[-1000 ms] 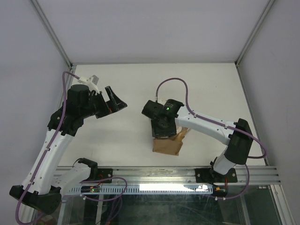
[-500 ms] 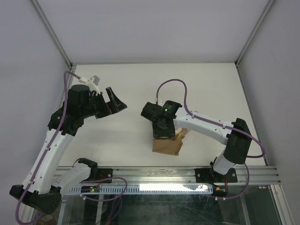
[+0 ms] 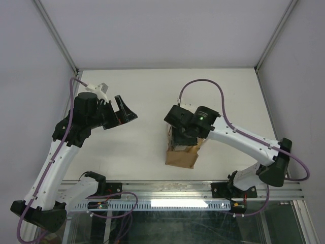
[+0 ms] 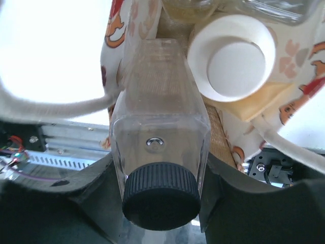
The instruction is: Take the personal care products out of the canvas bag
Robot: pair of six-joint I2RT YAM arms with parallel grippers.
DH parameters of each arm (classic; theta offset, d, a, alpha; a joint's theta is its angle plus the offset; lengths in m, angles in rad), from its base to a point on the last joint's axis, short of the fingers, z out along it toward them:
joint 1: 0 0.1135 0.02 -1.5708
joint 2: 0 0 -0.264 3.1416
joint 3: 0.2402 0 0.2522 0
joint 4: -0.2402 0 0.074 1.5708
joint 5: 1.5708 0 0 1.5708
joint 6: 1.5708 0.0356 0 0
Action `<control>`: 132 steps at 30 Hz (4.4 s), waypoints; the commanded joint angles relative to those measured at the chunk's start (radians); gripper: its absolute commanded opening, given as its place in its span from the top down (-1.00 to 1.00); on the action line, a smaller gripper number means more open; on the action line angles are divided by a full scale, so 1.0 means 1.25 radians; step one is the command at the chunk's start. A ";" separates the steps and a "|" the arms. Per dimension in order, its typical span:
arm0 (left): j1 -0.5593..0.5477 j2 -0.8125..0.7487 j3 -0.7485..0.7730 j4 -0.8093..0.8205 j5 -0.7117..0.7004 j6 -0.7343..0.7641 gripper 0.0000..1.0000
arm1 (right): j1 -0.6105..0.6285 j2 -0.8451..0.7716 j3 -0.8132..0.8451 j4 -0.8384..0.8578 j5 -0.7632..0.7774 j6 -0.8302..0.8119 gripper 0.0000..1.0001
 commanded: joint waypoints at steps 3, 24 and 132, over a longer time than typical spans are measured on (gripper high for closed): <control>-0.002 -0.018 -0.005 0.011 -0.005 -0.031 -0.98 | -0.010 -0.140 0.051 0.012 -0.016 0.010 0.92; -0.002 -0.013 -0.020 -0.005 0.004 -0.079 -0.98 | -0.105 -0.352 0.125 0.028 -0.054 0.061 1.00; -0.002 0.011 -0.018 -0.051 0.018 0.074 -0.98 | -0.730 -0.219 -0.091 0.083 -0.212 -0.410 -0.62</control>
